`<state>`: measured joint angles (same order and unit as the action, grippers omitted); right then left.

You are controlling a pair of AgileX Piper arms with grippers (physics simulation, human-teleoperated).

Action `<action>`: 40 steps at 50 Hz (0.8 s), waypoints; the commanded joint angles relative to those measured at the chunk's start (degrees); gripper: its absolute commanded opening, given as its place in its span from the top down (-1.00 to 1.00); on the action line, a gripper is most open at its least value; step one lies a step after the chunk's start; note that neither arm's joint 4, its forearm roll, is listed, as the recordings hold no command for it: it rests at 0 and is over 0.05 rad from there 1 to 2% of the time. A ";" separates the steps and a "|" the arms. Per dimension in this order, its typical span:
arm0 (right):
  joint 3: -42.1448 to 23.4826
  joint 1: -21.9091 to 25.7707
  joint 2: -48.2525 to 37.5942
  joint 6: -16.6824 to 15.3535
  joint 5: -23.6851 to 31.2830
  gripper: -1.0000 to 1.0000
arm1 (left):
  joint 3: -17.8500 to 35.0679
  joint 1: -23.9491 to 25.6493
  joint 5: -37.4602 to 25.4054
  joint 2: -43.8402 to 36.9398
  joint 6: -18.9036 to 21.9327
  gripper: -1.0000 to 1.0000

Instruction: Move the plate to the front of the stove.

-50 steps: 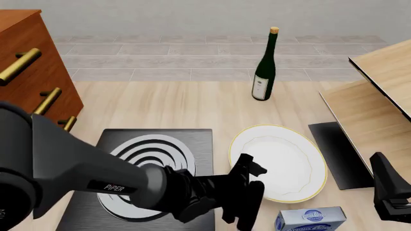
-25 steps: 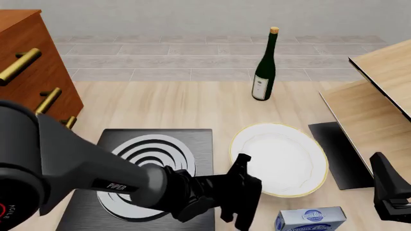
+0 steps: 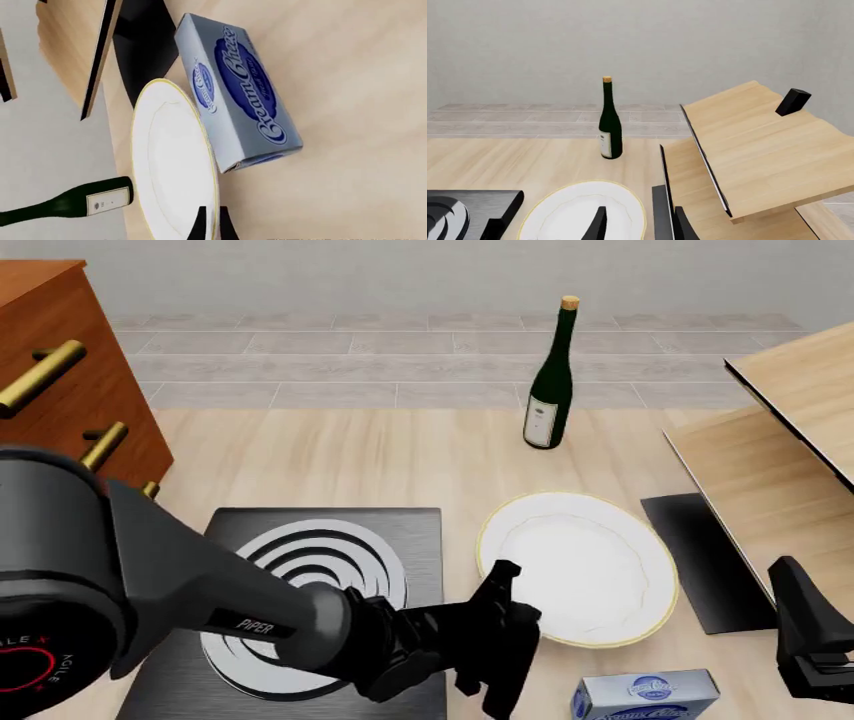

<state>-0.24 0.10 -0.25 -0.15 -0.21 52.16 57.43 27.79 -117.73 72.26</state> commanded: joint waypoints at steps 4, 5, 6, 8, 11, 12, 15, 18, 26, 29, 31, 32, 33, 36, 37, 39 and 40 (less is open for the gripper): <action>0.00 0.01 0.01 0.00 -0.01 -1.00 | -2.23 -3.44 2.93 -0.35 2.04 1.00; 0.00 0.00 0.00 -0.01 0.00 -1.00 | -2.36 -3.54 3.31 -0.27 2.18 1.00; 0.00 -0.01 -0.01 -0.01 0.01 -1.00 | -2.43 -3.69 3.62 -0.23 2.30 1.00; 0.00 -0.01 0.00 0.00 0.00 -1.00 | -2.86 -4.25 4.58 -0.16 2.90 1.00; 0.00 0.00 0.02 -0.01 -0.02 -1.00 | -3.23 -4.92 5.25 0.36 3.22 1.00; 0.00 0.00 0.01 -0.01 -0.01 -1.00 | -3.37 -5.28 5.62 0.89 3.29 1.00; 0.00 0.00 0.00 -0.01 0.00 -1.00 | -3.52 -5.35 5.64 1.70 3.56 1.00; 0.00 0.01 0.00 -0.01 0.00 -1.00 | -3.86 -5.49 6.21 2.09 4.01 1.00; 0.00 0.01 0.00 -0.01 0.00 -1.00 | -4.15 -5.56 6.93 3.55 4.82 1.00; 0.00 0.00 0.00 0.01 0.00 -1.00 | -4.24 -5.26 6.67 4.11 4.82 1.00; 0.00 -0.01 -0.01 0.00 0.01 -1.00 | -4.10 -4.89 6.51 4.46 4.70 1.00; 0.00 0.02 0.00 0.01 0.00 -1.00 | -4.03 -4.91 6.35 4.58 4.67 1.00; 0.00 0.00 0.00 0.03 -0.01 -1.00 | -4.05 -4.79 6.22 4.77 4.71 1.00; 0.00 -0.01 0.00 -0.01 0.00 -1.00 | -3.71 -4.41 5.72 5.34 4.57 1.00; 0.00 0.00 0.00 0.02 0.00 -1.00 | -3.68 -4.45 5.56 5.64 4.59 1.00; 0.00 0.01 0.01 0.01 -0.01 -1.00 | -3.53 -4.42 5.32 5.95 4.61 1.00; 0.00 0.00 0.00 0.01 0.00 -1.00 | -3.58 -4.38 5.18 6.12 4.69 1.00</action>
<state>-0.24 0.10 -0.24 -0.15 -0.22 49.23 54.96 33.57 -113.68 76.04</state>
